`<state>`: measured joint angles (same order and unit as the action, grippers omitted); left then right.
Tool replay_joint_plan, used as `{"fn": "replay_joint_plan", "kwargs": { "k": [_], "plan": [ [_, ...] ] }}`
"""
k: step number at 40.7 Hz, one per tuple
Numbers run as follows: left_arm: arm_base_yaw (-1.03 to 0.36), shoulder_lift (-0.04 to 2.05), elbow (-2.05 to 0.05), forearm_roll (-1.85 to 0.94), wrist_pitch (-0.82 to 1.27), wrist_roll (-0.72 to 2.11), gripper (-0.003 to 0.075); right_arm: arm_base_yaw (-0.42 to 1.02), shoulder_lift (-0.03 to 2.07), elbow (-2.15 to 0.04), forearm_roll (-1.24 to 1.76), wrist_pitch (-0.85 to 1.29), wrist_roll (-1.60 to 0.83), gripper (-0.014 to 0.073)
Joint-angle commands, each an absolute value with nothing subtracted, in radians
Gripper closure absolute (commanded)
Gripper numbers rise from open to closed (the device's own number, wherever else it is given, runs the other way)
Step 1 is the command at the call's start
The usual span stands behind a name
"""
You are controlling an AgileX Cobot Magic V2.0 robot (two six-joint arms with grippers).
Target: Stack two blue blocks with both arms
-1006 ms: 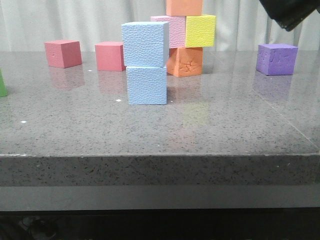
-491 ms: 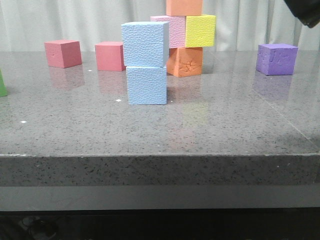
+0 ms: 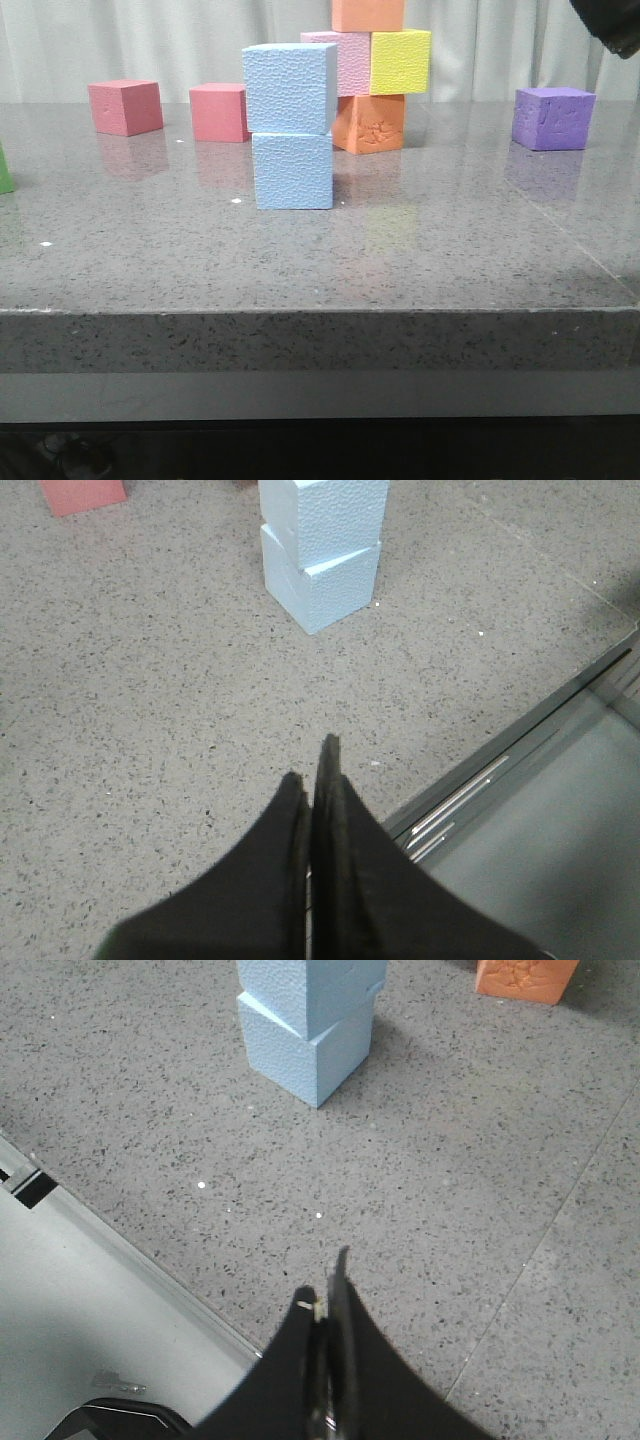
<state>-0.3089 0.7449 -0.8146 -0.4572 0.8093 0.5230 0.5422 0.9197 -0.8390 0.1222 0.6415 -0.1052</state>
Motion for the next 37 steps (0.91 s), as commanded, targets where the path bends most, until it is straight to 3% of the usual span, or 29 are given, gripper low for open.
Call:
{"fn": "replay_joint_plan", "kwargs": {
  "k": [1, 15, 20, 25, 37],
  "plan": [
    [-0.266, 0.661, -0.826, -0.483, 0.745, 0.524, 0.0738, 0.535, 0.907, -0.866, 0.130, 0.587, -0.109, 0.0663],
    [0.009, 0.216, -0.605, -0.424, 0.521, 0.516, 0.0738, 0.535, 0.907, -0.866, 0.130, 0.587, -0.109, 0.0663],
    [0.059, 0.121, -0.445, -0.279, 0.418, 0.232, 0.0738, 0.535, 0.907, -0.866, 0.130, 0.587, -0.109, 0.0663],
    [0.053, 0.041, -0.277, -0.113, 0.330, 0.000, 0.0738, 0.535, 0.907, -0.866, 0.130, 0.587, -0.109, 0.0663],
    [-0.067, -0.027, -0.072, -0.027, 0.139, -0.042, 0.0738, 0.535, 0.907, -0.866, 0.130, 0.586, -0.109, 0.0663]
  ]
}}
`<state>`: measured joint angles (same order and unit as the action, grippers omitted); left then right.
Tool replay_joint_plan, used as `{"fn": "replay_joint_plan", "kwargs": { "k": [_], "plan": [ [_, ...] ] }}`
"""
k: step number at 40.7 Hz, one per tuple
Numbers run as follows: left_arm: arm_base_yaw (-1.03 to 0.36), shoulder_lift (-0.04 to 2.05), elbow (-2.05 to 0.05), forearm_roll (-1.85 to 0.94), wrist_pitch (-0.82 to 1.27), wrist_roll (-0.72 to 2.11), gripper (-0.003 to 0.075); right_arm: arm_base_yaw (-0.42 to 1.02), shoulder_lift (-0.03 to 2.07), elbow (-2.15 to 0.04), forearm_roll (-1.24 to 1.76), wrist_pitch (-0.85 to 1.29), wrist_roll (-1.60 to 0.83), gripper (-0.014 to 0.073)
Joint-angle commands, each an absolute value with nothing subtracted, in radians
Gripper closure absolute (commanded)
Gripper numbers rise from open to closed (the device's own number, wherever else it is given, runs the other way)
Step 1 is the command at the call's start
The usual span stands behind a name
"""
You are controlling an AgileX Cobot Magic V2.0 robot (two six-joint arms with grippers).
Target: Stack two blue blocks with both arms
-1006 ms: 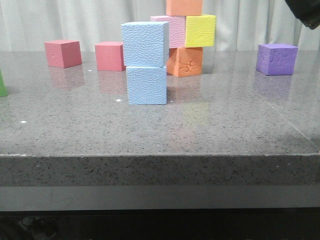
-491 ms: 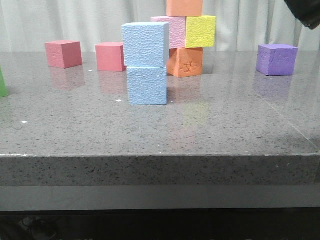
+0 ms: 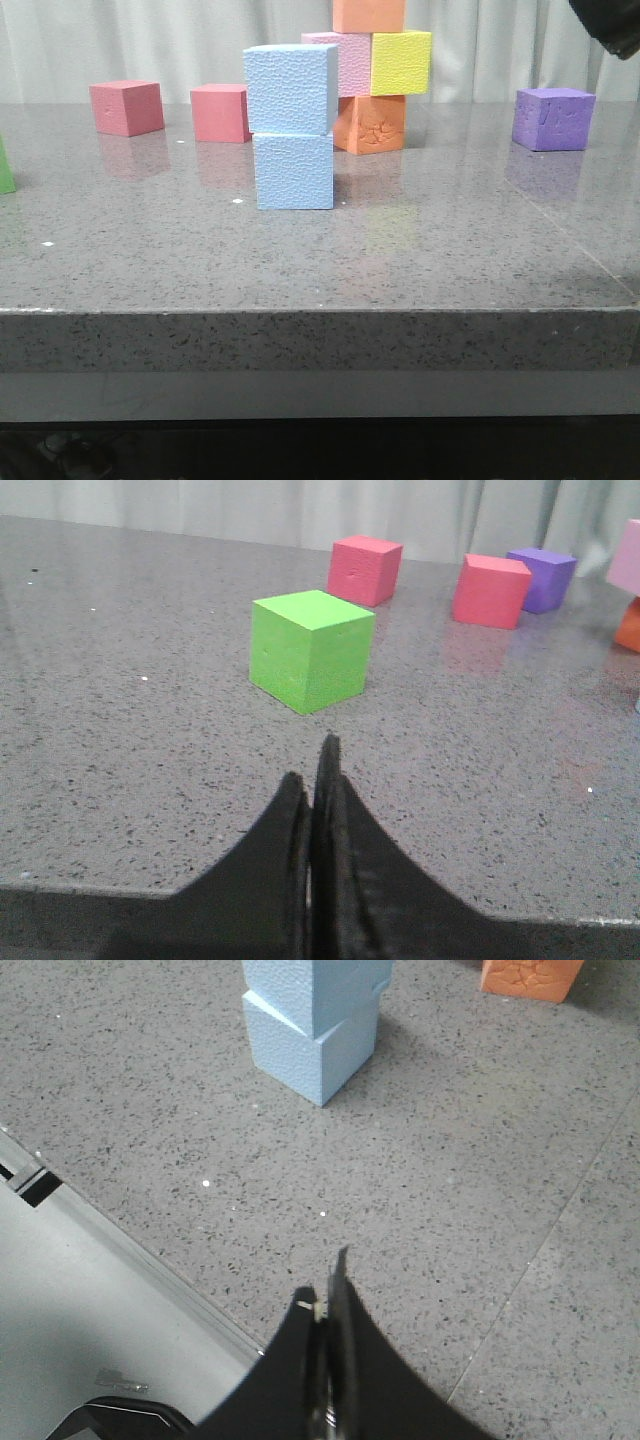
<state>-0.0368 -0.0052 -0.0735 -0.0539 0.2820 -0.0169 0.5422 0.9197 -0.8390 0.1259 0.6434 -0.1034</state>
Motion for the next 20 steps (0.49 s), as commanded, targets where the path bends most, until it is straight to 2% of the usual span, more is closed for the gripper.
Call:
{"fn": "replay_joint_plan", "kwargs": {
  "k": [1, 11, 20],
  "plan": [
    [-0.075, -0.027, -0.064, -0.012, 0.128, -0.062, 0.0738, 0.535, 0.907, -0.866, 0.130, 0.586, -0.109, 0.0663],
    [-0.083, -0.029, 0.044, 0.000, -0.043, -0.096, 0.0738, 0.535, 0.907, -0.866, 0.130, 0.586, -0.109, 0.0663],
    [-0.079, -0.029, 0.044, 0.018, -0.029, -0.065, 0.0738, 0.535, 0.907, -0.866, 0.130, 0.586, -0.109, 0.0663]
  ]
}}
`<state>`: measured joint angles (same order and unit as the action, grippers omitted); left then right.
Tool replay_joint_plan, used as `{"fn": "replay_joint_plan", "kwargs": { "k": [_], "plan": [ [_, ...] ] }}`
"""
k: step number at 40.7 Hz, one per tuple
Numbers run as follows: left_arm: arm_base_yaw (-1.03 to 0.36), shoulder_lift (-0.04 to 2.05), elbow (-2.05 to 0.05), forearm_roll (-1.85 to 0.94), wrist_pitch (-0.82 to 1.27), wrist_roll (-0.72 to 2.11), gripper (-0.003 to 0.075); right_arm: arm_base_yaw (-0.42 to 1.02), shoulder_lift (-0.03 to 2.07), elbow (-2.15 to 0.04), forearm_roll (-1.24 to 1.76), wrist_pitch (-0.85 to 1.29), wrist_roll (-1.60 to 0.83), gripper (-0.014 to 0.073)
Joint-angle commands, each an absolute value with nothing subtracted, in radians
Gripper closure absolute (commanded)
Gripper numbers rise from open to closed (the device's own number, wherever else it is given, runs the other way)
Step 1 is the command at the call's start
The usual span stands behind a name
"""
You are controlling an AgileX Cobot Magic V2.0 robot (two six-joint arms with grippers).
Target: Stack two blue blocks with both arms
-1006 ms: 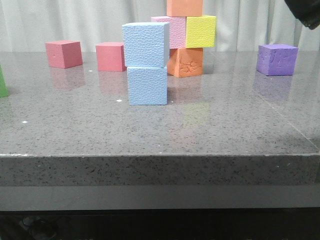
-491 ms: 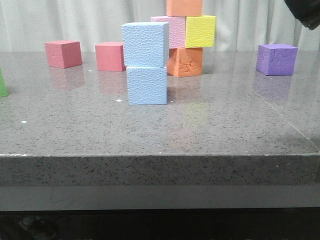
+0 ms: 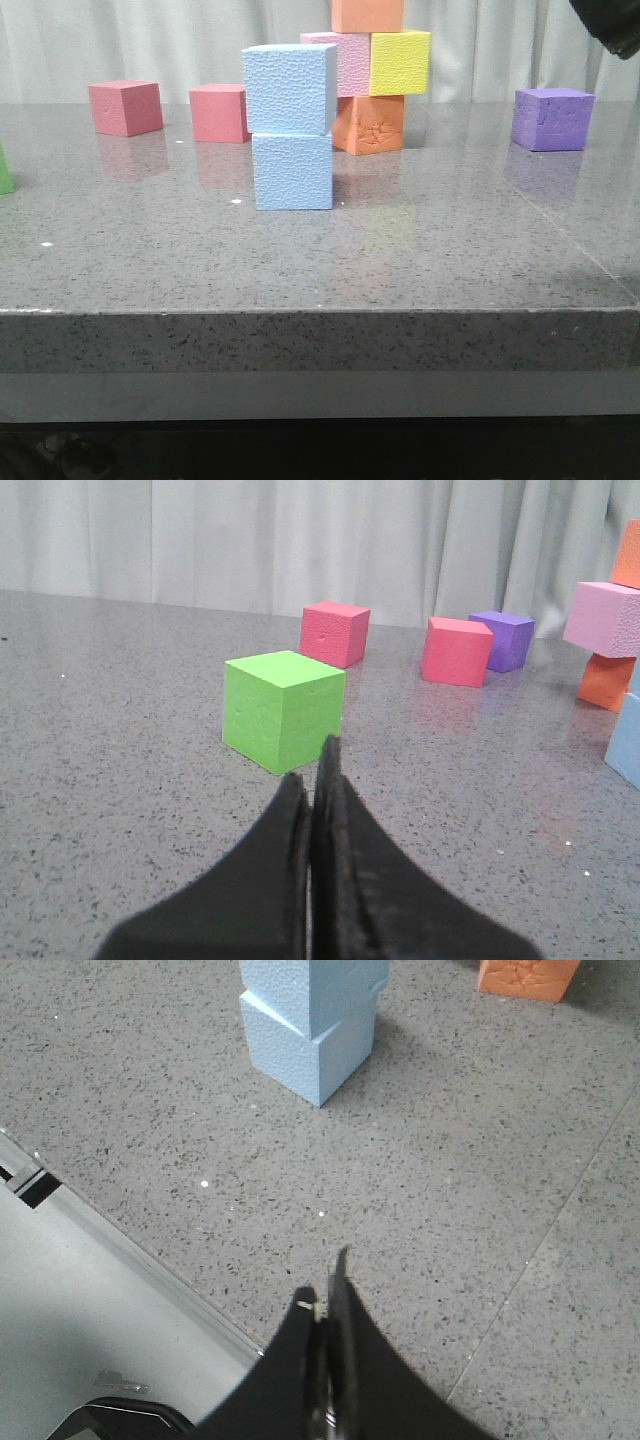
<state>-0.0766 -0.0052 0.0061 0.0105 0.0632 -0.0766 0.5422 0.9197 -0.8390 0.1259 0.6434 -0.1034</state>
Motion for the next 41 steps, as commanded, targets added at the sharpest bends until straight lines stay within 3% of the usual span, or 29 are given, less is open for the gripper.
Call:
{"fn": "replay_joint_plan", "kwargs": {
  "k": [1, 9, 41],
  "plan": [
    [-0.074, -0.029, 0.044, 0.018, -0.027, -0.065, 0.0738, 0.535, 0.907, -0.866, 0.130, 0.586, -0.109, 0.0663],
    [-0.019, -0.029, 0.044, 0.018, -0.026, -0.065, 0.0738, 0.535, 0.907, -0.866, 0.130, 0.586, -0.109, 0.0663],
    [-0.020, -0.027, 0.044, 0.018, -0.026, -0.065, 0.0738, 0.535, 0.907, -0.866, 0.130, 0.586, -0.109, 0.0663]
  ]
}}
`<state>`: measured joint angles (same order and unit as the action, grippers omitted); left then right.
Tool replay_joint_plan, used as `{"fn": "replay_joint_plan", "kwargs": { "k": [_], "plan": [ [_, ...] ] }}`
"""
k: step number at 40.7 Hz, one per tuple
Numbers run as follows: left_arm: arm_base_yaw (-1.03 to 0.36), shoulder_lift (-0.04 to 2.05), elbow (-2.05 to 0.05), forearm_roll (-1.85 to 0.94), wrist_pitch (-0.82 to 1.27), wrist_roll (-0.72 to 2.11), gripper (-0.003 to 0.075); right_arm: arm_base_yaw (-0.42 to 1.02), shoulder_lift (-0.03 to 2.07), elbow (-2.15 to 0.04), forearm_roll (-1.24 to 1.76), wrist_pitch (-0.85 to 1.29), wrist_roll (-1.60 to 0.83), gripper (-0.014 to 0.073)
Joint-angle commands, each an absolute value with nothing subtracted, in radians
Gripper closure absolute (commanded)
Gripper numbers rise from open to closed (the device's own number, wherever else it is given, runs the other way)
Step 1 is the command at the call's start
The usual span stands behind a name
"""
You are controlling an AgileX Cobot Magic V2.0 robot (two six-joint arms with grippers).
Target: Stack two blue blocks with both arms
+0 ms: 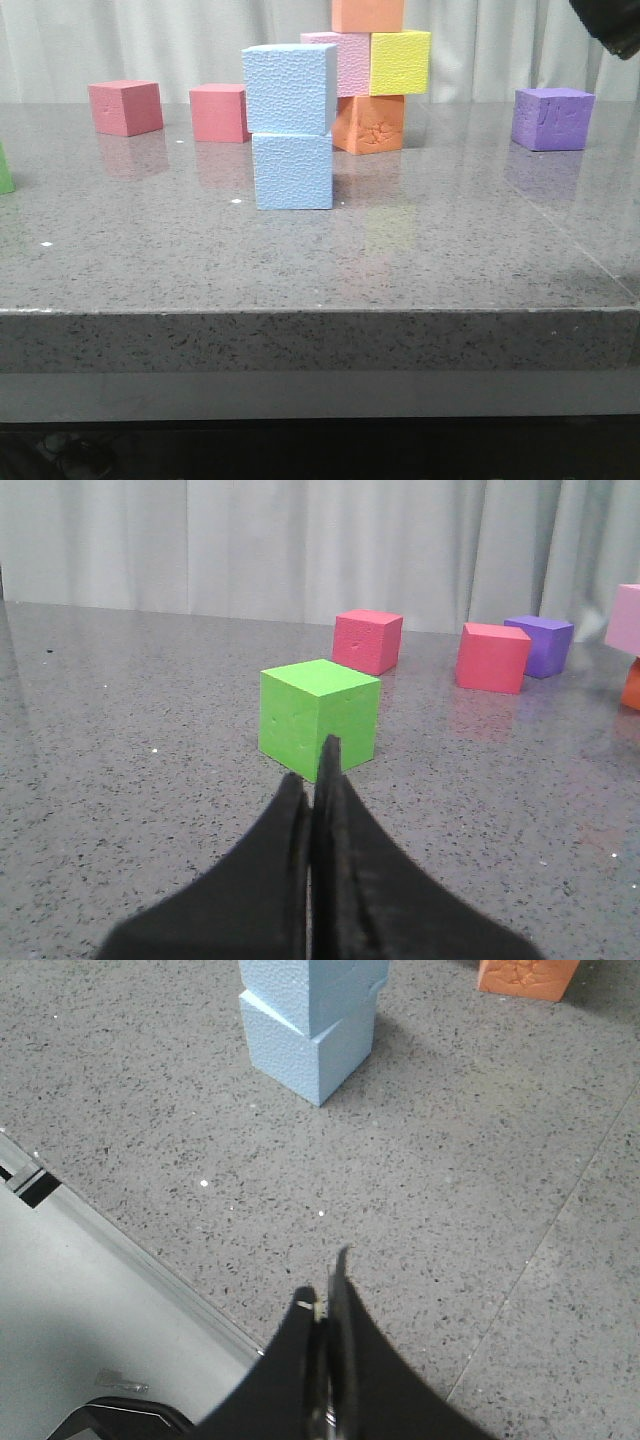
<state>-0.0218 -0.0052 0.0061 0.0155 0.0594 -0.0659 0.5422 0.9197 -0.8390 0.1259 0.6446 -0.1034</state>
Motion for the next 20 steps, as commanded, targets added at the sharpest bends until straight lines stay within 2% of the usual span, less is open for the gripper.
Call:
{"fn": "replay_joint_plan", "kwargs": {
  "k": [1, 14, 20],
  "plan": [
    [-0.020, -0.027, 0.044, 0.018, -0.026, -0.065, 0.0738, 0.535, 0.907, -0.866, 0.130, 0.586, -0.109, 0.0663],
    [-0.020, -0.027, 0.044, 0.018, -0.026, -0.065, 0.0738, 0.532, 0.905, -0.851, 0.117, 0.576, -0.112, 0.0662],
    [-0.020, -0.027, 0.044, 0.018, -0.026, -0.065, 0.0738, 0.412, 0.791, -0.753, 0.075, 0.497, -0.112, 0.0662]
  ]
}}
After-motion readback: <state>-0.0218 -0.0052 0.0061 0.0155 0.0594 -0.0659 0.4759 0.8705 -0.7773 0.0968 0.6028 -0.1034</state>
